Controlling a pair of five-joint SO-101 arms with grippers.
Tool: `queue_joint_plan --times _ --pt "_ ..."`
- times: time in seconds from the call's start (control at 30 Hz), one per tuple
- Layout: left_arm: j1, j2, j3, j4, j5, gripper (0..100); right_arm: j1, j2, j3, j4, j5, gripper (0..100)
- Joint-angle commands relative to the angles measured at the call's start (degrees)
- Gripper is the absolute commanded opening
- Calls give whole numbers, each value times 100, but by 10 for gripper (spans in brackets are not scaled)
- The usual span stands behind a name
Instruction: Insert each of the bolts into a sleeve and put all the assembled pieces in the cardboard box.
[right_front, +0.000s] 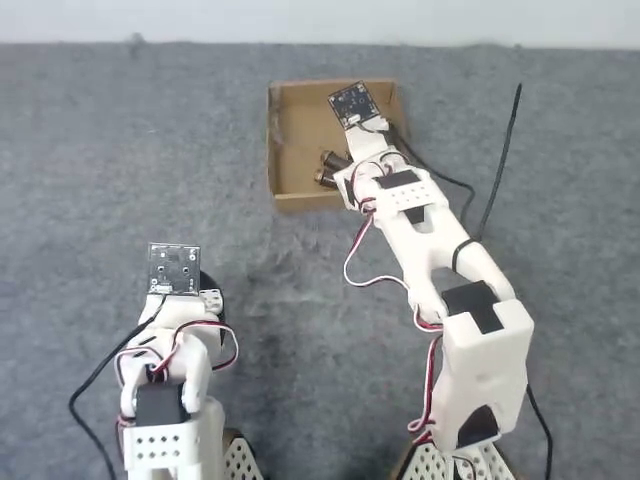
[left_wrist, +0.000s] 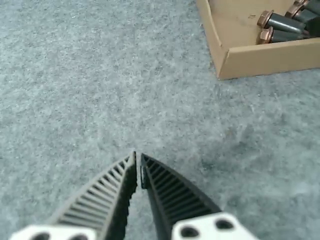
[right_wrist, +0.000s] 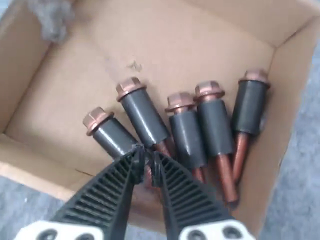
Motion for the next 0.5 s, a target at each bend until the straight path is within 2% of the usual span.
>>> queue_joint_plan --times 0.0,0.3,0.47 --pt "-44 -44 -57 -70 -53 12 48 -101 53 629 -35 6" --pt "-44 -53 -57 -53 -53 12 -163 -224 97 1648 -105 6" --pt "-53 -53 -57 -53 -53 12 -400 -637 202 1798 -1248 6"
